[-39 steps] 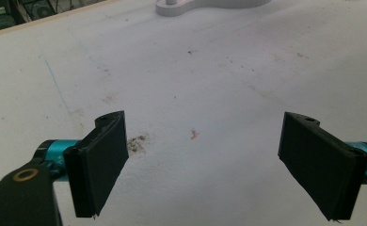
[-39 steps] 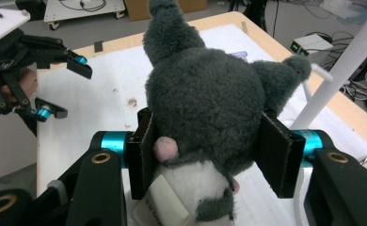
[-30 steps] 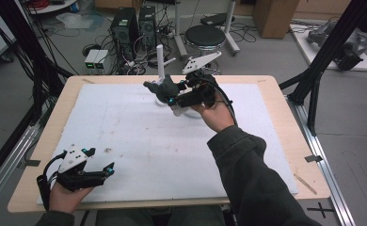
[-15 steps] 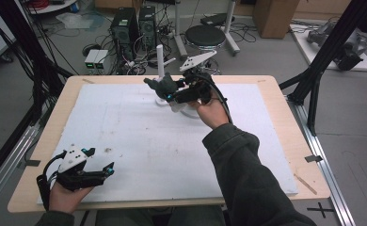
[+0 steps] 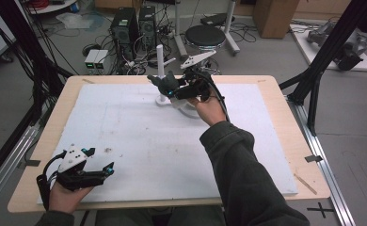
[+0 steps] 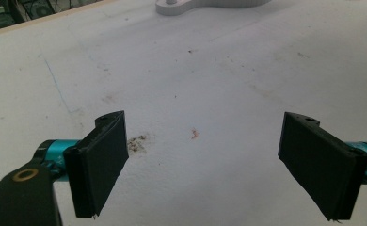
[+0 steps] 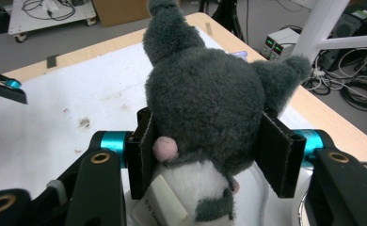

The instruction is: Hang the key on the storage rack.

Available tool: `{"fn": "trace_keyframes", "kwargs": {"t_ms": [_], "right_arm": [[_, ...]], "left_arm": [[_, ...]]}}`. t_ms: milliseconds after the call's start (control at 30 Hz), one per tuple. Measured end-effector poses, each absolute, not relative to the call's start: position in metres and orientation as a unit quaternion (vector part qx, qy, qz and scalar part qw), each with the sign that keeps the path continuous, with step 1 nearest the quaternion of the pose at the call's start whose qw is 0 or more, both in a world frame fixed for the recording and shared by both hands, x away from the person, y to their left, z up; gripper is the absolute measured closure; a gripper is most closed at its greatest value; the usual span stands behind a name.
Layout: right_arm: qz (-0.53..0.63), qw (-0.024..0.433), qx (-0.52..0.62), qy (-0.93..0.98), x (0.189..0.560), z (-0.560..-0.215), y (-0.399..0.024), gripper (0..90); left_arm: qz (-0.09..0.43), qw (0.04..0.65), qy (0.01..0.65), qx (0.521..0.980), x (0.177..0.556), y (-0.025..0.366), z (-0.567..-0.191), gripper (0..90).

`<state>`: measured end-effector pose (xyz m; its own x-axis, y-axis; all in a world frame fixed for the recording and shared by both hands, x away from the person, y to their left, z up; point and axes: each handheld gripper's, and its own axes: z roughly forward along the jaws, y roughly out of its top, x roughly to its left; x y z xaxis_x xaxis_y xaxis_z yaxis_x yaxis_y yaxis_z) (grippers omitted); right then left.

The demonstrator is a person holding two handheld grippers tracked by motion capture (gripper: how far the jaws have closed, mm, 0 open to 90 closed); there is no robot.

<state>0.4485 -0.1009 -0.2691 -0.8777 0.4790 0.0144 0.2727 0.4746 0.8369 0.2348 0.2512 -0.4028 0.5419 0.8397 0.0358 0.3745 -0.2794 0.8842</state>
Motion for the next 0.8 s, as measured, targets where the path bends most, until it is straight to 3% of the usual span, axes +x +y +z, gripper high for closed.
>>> {"fn": "trace_keyframes", "kwargs": {"t_ms": [800], "right_arm": [[0.456, 0.107, 0.247, 0.848, 0.465, -0.282, -0.096, 45.2]], "left_arm": [[0.262, 0.446, 0.401, 0.756, 0.235, 0.253, -0.403, 16.6]]}}
